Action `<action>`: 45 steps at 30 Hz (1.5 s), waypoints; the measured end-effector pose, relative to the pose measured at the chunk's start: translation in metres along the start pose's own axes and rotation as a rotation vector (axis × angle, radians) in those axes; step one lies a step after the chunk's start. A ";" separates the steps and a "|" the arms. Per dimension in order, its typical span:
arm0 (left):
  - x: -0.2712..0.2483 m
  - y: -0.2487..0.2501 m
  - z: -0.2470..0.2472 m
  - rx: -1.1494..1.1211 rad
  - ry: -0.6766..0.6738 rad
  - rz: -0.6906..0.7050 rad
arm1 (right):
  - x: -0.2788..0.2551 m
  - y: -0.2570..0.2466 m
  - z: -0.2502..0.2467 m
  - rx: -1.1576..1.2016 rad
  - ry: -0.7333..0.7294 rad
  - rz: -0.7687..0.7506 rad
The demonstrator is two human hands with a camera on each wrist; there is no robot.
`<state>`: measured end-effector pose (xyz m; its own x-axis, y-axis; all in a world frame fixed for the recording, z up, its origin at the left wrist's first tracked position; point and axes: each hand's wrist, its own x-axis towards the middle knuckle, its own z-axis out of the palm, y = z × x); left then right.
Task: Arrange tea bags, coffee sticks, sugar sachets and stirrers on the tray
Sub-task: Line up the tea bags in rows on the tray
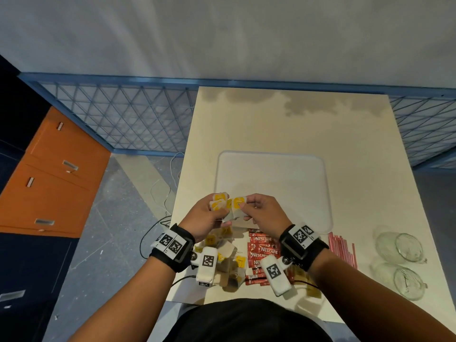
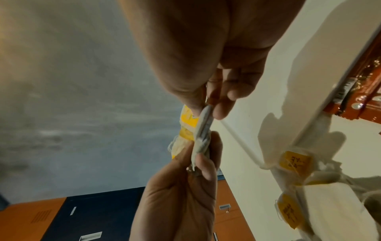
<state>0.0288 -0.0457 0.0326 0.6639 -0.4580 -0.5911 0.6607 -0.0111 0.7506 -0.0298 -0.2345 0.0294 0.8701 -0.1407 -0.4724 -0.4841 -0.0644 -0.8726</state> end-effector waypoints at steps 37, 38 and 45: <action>0.132 0.042 -0.048 0.051 0.292 -0.071 | 0.242 -0.022 0.008 -0.563 0.092 0.063; 0.133 0.042 -0.048 0.052 0.291 -0.071 | 0.243 -0.022 0.008 -0.575 0.089 0.060; 0.137 0.041 -0.046 0.081 0.276 -0.058 | 0.244 -0.016 0.008 -0.488 0.144 0.069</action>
<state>0.1628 -0.0677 -0.0311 0.7034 -0.1953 -0.6834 0.6775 -0.1066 0.7278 0.1907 -0.2594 -0.0733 0.8297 -0.2937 -0.4747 -0.5567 -0.4994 -0.6639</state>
